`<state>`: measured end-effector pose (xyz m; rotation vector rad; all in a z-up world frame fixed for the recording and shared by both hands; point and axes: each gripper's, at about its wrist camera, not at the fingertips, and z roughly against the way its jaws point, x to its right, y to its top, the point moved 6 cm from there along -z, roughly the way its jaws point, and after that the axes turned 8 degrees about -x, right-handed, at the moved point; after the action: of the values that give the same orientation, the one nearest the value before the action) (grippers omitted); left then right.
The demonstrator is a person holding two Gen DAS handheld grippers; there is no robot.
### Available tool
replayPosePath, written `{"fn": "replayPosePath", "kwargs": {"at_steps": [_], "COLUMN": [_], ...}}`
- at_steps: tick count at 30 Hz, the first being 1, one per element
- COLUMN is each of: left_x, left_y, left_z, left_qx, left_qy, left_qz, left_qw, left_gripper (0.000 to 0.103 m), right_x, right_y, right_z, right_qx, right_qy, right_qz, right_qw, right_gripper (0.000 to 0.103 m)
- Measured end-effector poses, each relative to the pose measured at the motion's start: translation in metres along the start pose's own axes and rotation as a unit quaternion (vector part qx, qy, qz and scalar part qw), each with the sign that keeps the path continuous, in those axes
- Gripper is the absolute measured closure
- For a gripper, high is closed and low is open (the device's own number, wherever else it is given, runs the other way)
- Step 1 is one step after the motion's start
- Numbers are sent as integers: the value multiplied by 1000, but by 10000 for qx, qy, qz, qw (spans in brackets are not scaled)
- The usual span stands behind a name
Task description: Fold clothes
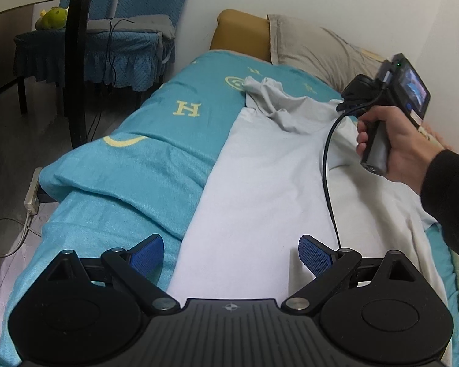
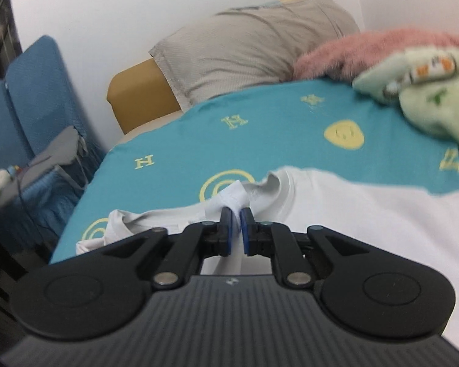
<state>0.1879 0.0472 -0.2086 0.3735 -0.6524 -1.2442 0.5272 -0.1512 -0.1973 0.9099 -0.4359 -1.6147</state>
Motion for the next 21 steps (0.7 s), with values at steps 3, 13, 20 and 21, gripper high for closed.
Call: {"fn": "replayPosePath", "kwargs": {"at_steps": [3,13,20,21], "left_x": [2,5,0,0], "left_y": [-1,-5,-2,-2], "left_z": [0,10,10,10], "left_qx": [18,113,108,113], "left_qy": [40,161,165,156], "left_qz": [-70,-273,-169,-172], "left_qw": [10000,9994,9997,9997], "left_gripper": [7,7,7,7], "right_x": [14,53,33,28], "right_y": [-10,-81,-101,-103], "right_z": [19,52,54,55], "right_qx": [86,-708,-948,-975], "right_qy": [335,615,843,826], "right_qz": [-337,-1709,-1958,-1878], "right_qw": [9988,9808,9724,9739], "right_gripper": [28,47,62,62]}}
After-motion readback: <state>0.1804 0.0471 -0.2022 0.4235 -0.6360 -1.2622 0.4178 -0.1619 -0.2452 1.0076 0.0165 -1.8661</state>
